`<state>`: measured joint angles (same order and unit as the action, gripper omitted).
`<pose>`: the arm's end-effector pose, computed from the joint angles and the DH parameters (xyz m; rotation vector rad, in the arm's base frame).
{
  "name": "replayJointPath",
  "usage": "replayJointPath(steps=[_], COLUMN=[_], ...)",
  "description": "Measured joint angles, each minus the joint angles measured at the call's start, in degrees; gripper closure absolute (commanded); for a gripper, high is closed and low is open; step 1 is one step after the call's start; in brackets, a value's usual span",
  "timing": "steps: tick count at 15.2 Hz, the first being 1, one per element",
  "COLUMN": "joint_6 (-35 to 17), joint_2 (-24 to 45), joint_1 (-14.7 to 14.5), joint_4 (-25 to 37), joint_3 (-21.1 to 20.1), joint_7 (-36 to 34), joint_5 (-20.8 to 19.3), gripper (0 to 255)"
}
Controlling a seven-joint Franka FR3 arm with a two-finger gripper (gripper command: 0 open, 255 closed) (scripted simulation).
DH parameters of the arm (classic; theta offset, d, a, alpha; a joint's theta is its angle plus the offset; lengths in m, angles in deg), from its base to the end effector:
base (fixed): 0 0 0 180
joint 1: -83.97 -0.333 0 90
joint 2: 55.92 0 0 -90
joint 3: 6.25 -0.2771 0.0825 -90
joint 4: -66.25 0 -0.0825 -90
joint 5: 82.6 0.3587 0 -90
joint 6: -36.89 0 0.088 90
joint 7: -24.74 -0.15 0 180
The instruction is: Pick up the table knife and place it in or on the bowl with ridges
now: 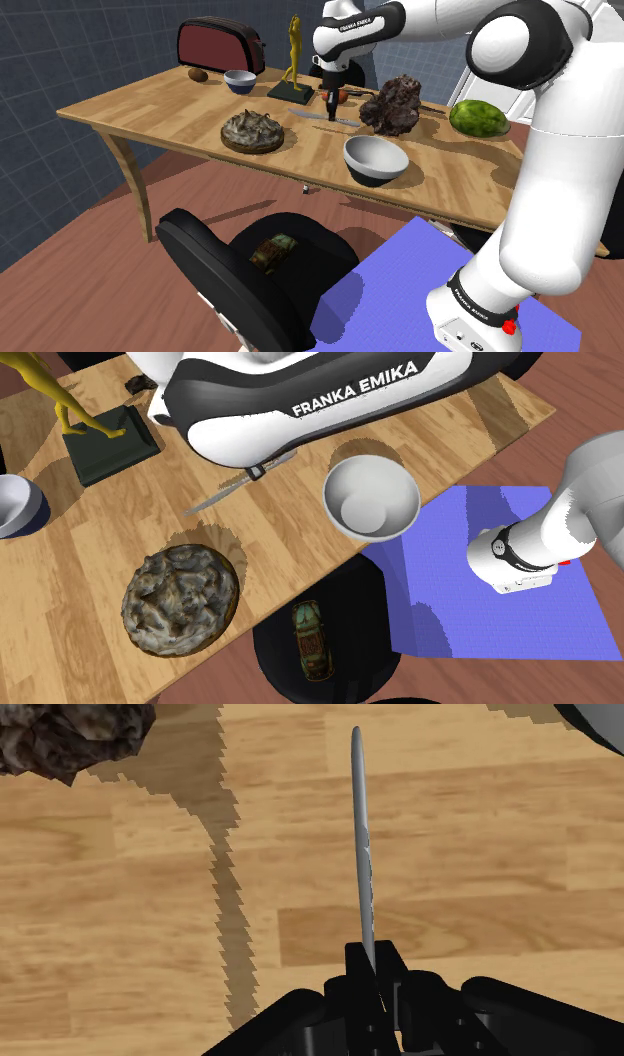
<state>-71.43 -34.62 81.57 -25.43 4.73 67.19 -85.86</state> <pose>0.6090 -0.0897 0.3449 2.9110 0.9345 -0.1848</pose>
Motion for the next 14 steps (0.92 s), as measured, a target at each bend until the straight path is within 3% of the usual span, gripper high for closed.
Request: replayJointPath(steps=[14], joint_6=[10.16], joint_2=[-1.48], joint_1=[-0.07], joint_4=[8.72], joint_3=[0.11], joint_7=[0.66], joint_5=[-0.11], gripper=[255])
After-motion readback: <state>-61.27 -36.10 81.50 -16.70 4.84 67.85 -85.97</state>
